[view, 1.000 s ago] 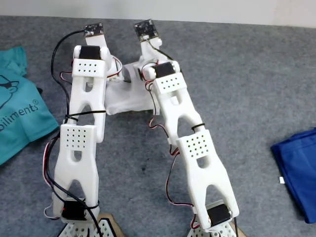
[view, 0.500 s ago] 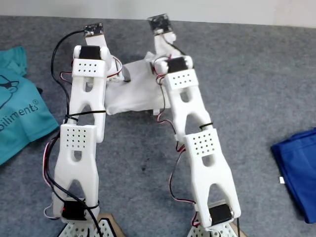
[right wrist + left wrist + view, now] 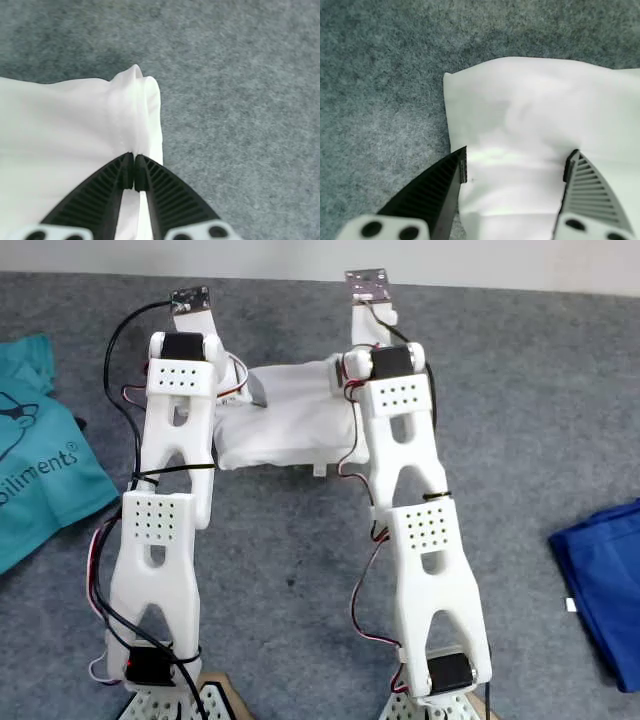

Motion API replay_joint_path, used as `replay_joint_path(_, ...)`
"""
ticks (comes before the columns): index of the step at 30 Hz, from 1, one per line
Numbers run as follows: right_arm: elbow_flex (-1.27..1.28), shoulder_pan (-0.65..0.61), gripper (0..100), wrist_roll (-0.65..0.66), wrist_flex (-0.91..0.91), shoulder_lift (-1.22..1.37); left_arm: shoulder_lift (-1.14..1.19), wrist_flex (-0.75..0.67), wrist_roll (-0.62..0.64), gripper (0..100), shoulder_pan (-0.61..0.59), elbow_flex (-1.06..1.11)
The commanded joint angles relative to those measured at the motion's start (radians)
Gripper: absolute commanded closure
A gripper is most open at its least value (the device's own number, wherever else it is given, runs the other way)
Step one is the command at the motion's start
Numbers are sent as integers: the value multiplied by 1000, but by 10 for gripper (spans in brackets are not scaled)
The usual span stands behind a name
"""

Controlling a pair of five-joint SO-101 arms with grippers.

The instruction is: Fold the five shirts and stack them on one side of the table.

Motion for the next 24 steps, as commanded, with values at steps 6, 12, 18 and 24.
replay_joint_path(6,-99,25,911,83,-18,24,-15,-12,9,688,-18,-42)
replay_joint_path(12,-217,24,816,89,30,1,-15,-12,9,688,-18,-42)
replay_joint_path(18,-216,-28,879,-3,223,-119,-15,-14,9,688,-18,-42)
replay_joint_path(24,-216,-71,986,-17,262,-108,-15,-14,9,688,-18,-42)
